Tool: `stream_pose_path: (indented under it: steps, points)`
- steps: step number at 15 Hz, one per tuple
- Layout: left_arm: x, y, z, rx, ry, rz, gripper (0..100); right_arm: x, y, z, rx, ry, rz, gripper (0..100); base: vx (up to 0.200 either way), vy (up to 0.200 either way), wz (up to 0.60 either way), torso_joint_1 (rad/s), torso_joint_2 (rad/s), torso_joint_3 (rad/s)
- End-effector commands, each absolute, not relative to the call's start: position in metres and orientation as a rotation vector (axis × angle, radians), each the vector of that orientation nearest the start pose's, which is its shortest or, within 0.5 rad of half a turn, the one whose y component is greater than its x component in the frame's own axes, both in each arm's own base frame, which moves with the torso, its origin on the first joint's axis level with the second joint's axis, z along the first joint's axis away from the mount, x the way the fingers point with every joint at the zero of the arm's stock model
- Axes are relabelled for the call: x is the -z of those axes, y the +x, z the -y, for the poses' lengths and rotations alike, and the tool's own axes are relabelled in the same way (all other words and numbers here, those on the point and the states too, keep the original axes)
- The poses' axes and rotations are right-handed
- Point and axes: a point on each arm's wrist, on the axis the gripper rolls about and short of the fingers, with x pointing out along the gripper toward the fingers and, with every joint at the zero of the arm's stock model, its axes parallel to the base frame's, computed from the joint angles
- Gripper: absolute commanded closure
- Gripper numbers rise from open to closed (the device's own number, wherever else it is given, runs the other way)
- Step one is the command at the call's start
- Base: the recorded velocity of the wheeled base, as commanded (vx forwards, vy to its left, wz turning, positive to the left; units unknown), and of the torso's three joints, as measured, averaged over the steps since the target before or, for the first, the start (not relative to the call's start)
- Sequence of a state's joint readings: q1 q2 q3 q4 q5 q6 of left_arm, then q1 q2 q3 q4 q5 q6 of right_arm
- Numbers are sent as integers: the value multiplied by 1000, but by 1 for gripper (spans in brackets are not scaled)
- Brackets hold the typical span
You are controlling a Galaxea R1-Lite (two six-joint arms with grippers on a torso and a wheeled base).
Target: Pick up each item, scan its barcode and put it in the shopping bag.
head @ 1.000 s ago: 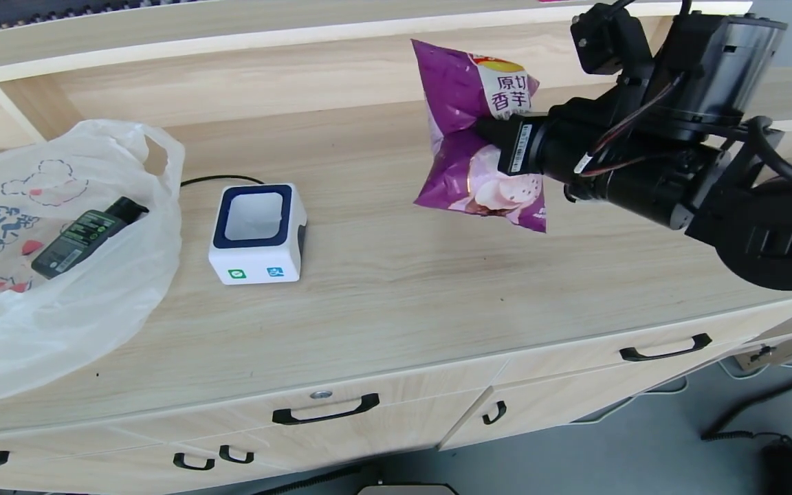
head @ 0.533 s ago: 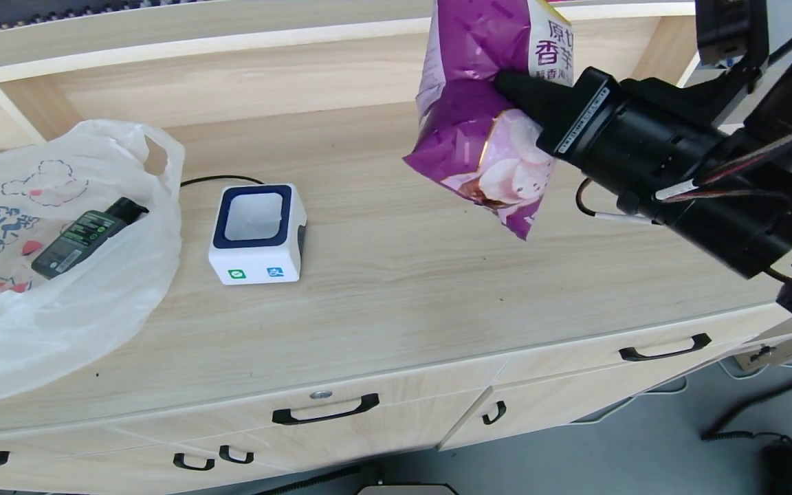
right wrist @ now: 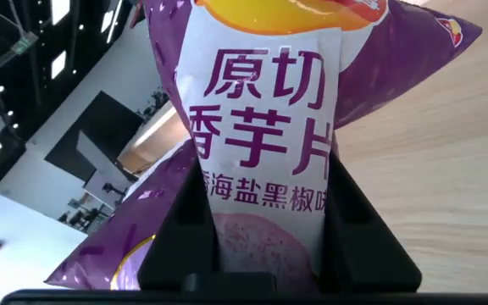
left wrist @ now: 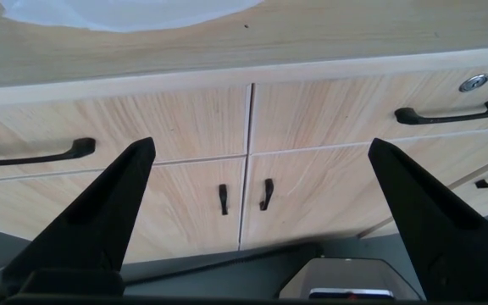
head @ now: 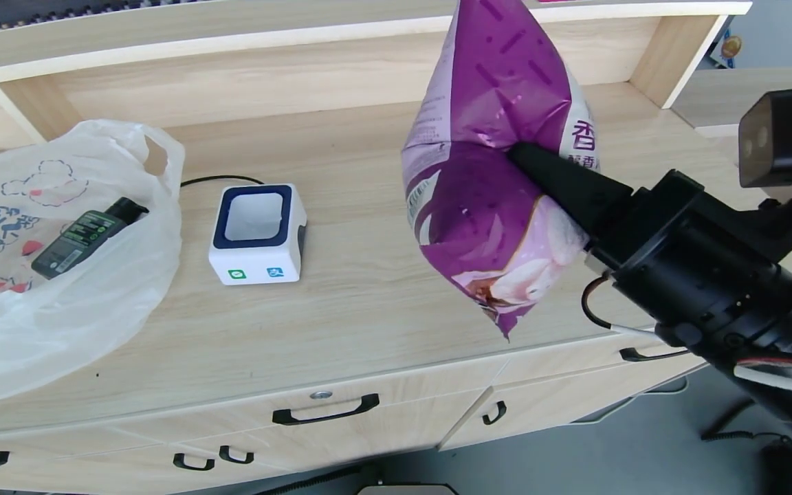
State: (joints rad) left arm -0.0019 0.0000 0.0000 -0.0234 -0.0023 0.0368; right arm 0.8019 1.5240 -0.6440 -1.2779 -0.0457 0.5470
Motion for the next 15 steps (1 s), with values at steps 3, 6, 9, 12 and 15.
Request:
stream_pose_path:
  steps: [3,6,9,12,15]
  points:
    - [-78,-23,0,2,48,25,0,-232,139,-166,-914,804,36,100,0,0,0,0,0,0]
    - [-78,-23,0,4,58,25,0,-232,121,-157,-972,894,14,100,0,0,0,0,0,0]
    - [-78,-23,0,2,61,25,0,-239,112,-152,-1033,972,-2,100,0,0,0,0,0,0]
    - [-78,-23,0,5,80,25,0,-238,108,-150,-1094,976,-36,100,0,0,0,0,0,0]
    - [-78,-23,0,4,84,25,0,-244,103,-145,-1175,1005,-54,100,0,0,0,0,0,0]
